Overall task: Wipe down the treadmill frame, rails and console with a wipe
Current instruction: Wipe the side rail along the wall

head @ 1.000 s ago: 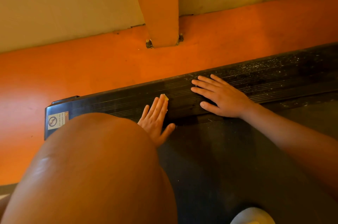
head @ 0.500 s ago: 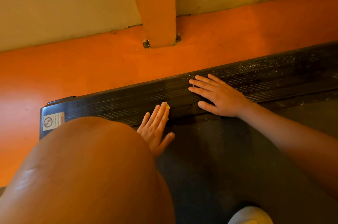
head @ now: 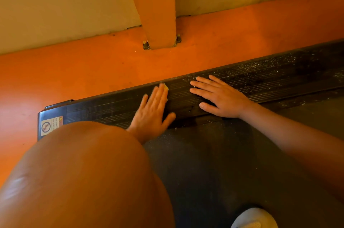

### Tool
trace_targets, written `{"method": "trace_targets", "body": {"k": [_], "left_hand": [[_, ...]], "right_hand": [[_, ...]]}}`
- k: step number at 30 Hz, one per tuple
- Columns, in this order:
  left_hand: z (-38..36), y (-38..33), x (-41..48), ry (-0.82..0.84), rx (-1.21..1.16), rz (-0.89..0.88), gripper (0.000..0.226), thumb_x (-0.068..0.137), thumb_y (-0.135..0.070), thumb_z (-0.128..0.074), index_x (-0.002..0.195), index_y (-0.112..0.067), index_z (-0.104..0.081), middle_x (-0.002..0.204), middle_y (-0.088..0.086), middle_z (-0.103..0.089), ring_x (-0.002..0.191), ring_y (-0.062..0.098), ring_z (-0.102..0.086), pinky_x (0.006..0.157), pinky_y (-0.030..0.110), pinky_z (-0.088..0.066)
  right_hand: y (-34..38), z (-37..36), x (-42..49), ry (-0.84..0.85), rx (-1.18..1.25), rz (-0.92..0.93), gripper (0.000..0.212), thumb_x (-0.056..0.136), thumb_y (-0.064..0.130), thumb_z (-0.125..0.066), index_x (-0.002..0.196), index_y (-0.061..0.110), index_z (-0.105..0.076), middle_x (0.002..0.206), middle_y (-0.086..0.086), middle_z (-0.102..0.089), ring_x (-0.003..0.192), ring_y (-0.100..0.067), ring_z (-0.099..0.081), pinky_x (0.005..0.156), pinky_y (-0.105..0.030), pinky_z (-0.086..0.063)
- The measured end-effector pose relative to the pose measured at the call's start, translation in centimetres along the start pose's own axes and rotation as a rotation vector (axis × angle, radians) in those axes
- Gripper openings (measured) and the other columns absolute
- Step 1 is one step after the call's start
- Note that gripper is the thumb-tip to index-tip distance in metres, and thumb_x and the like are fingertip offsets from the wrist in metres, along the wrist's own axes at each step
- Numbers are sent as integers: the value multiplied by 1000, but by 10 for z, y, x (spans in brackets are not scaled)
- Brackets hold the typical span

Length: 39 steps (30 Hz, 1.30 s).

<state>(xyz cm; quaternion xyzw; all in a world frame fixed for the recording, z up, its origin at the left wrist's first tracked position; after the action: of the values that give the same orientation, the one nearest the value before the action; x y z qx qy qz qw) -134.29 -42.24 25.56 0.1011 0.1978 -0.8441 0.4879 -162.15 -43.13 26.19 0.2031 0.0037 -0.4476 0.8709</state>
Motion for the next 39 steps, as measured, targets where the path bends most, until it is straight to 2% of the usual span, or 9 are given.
{"method": "trace_targets", "body": {"k": [4,8,12,15,18,25,30,35,39], "left_hand": [[21,3,46,5,-36,13,87,102,-68,-22,161,-12,10,169,9,15,155,22,13,127,49,1],[0,-13,-8,30,-53,-63,88,102,-68,-20,158,-15,22,165,4,28,153,21,22,125,45,4],[-20,-11,-52,99,-26,-118,87,96,-75,-2,154,-18,27,162,2,33,152,19,26,125,43,5],[-12,-2,-14,-6,5,-115,84,101,-69,-11,158,-16,22,165,4,27,153,19,22,127,45,0],[3,0,24,-34,-29,-44,84,103,-64,-19,159,-14,17,167,6,23,154,21,20,126,46,0],[-21,-14,-51,73,-69,-91,83,99,-70,-6,157,-18,23,164,1,31,151,17,27,124,41,7],[-5,-1,-2,-37,-73,-36,82,101,-66,-13,158,-17,19,166,3,25,153,19,22,125,41,4],[-2,-10,5,-13,-112,-27,85,103,-65,-22,159,-15,19,166,5,25,153,21,21,124,43,4],[-20,-28,-60,99,-60,-68,85,95,-74,3,155,-18,27,162,0,35,151,17,29,124,39,9]], "right_hand": [[1,-2,0,5,7,0,60,107,53,-31,161,27,-28,171,5,-14,158,-10,-1,127,-38,2],[0,-1,0,2,10,2,61,107,54,-29,161,27,-28,171,5,-14,158,-9,0,127,-37,2],[1,-1,0,0,10,-3,60,107,52,-30,161,27,-27,171,5,-13,158,-10,0,127,-36,3],[1,-1,0,11,11,-6,60,107,52,-31,161,27,-27,171,5,-12,158,-9,1,127,-36,4],[1,0,0,13,7,-11,60,107,53,-31,161,27,-27,171,5,-13,158,-9,0,127,-37,3],[0,-2,-1,-8,12,-2,60,108,52,-30,161,26,-28,171,5,-14,158,-10,-1,127,-37,2],[1,-1,0,5,12,-3,60,107,52,-30,161,26,-28,171,5,-13,158,-10,0,127,-36,3],[1,0,-1,1,15,2,60,108,52,-32,161,26,-28,171,5,-13,158,-10,0,127,-36,3],[-1,-2,-1,-12,18,5,59,108,51,-32,161,26,-29,171,5,-14,158,-10,0,127,-37,2]]}}
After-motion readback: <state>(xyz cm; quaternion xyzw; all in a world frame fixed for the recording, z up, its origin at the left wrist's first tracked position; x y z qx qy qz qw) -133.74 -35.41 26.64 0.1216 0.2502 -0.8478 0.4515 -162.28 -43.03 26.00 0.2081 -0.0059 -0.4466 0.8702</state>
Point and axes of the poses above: each hand's wrist, its own x-axis towards the middle knuckle, its own z-axis out of the back of the hand, y = z × x, the point moved 2 cm from there along x, towards the middle knuckle
